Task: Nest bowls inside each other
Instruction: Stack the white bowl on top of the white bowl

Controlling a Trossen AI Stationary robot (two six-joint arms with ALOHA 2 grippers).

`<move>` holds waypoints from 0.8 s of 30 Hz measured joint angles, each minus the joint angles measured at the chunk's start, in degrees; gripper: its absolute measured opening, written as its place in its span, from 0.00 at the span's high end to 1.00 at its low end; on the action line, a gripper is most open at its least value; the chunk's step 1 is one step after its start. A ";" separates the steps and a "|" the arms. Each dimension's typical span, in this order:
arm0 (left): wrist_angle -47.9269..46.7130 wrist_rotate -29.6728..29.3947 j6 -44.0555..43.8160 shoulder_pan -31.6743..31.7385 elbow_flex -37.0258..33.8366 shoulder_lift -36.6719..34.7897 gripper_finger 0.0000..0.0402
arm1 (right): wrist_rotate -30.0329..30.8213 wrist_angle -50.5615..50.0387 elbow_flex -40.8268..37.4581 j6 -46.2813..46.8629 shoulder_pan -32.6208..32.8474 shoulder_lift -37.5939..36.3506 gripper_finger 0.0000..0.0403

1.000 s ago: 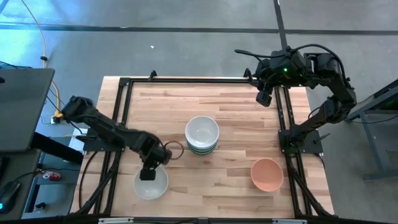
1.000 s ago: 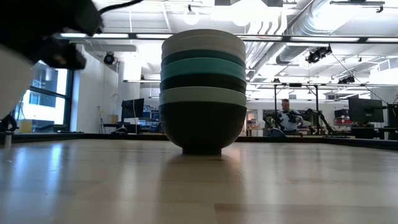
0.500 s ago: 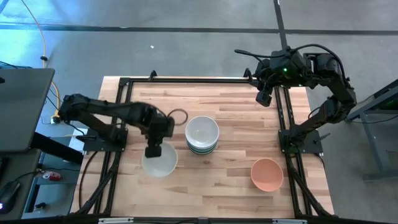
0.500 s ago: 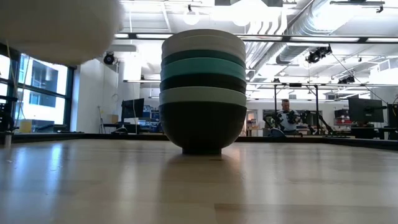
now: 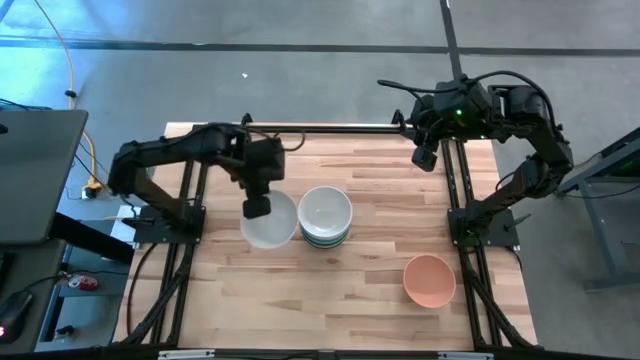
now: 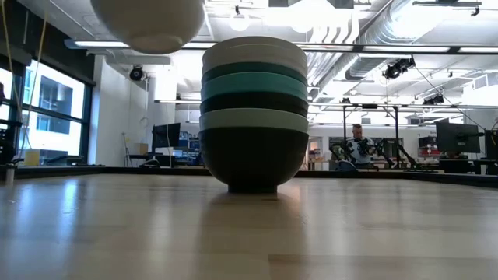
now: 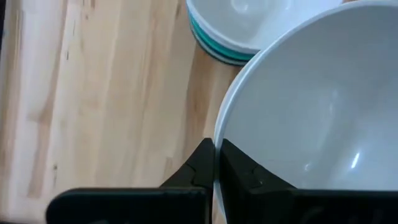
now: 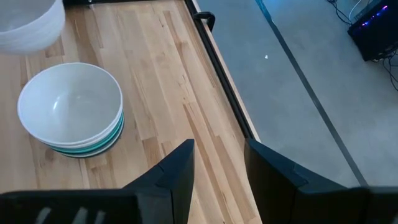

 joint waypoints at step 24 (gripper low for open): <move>-3.69 5.25 9.17 7.84 32.29 26.72 1.00 | -1.31 0.00 0.00 1.10 0.02 0.00 0.67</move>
